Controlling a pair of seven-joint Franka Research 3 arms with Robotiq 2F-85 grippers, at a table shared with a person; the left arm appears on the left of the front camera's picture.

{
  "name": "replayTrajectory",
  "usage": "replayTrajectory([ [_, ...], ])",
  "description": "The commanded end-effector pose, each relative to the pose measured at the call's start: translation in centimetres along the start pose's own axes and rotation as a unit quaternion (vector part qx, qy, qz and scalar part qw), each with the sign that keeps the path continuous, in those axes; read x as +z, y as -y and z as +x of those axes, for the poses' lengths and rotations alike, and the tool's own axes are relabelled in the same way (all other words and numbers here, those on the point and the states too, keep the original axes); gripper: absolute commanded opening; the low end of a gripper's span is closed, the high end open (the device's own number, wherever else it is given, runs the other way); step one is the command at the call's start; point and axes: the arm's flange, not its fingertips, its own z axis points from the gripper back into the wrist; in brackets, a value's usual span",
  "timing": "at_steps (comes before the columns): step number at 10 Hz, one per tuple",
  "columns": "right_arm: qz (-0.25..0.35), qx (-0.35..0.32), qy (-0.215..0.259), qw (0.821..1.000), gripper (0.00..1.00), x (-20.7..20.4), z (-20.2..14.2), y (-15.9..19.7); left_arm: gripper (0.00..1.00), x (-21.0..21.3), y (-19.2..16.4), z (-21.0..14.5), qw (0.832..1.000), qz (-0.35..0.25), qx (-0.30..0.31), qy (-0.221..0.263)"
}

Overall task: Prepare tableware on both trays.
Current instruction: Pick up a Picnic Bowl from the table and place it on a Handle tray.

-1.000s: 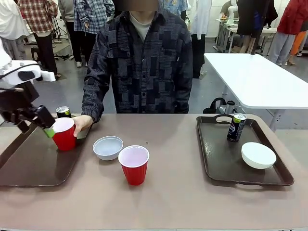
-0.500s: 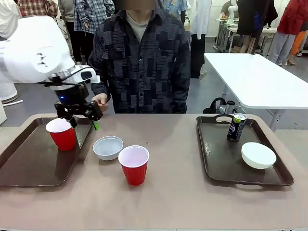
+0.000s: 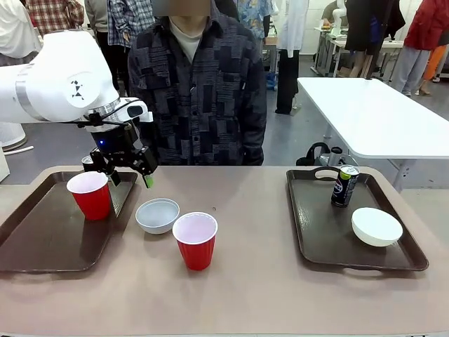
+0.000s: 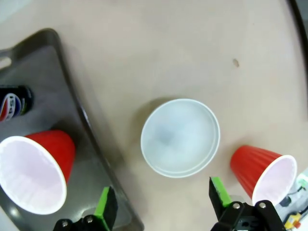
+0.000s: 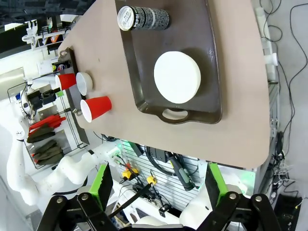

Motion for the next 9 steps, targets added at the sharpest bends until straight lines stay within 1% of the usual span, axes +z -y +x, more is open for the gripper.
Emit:
replayTrajectory([
  [1, 0.002, 0.006, -0.002, 1.0, 1.0, -0.1, -0.1, 0.1, 1.0, -0.1, 0.0, 0.0, 1.0, 0.0, 0.0, -0.001],
  [2, 0.002, 0.006, -0.002, 1.0, 1.0, -0.1, -0.1, 0.1, 1.0, -2.3, -0.4, -0.4, 1.0, 0.001, 0.015, -0.009],
  [3, 0.002, 0.006, -0.002, 1.0, 1.0, -0.1, -0.1, 0.1, 1.0, -4.2, -0.5, -0.1, 0.999, 0.016, 0.023, -0.022],
  [4, 0.002, 0.006, -0.002, 1.0, 1.0, -0.1, -0.1, 0.1, 1.0, -5.9, -0.5, 0.4, 0.999, 0.038, 0.017, -0.003],
  [5, 0.002, 0.006, -0.002, 1.0, 1.0, -0.1, -0.1, 0.1, 1.0, -6.9, -0.3, 0.5, 0.999, 0.049, 0.01, -0.005],
  [6, 0.002, 0.006, -0.002, 1.0, 1.0, -0.1, -0.1, 0.1, 1.0, -7.5, -0.1, 0.7, 0.999, 0.045, 0.006, -0.001],
  [7, 0.002, 0.006, -0.002, 1.0, 1.0, -0.1, -0.1, 0.1, 0.81, -7.7, 0.0, 0.9, 0.999, 0.04, -0.004, 0.003],
  [8, 0.002, 0.006, -0.002, 1.0, 1.0, -0.1, -0.1, 0.1, 0.43, -7.7, 0.0, 1.0, 0.999, 0.033, -0.006, 0.002],
  [9, 0.002, 0.006, -0.002, 1.0, 1.0, -0.1, -0.1, 0.1, 0.24, -8.0, 0.0, 1.1, 0.999, 0.042, -0.005, -0.005],
])
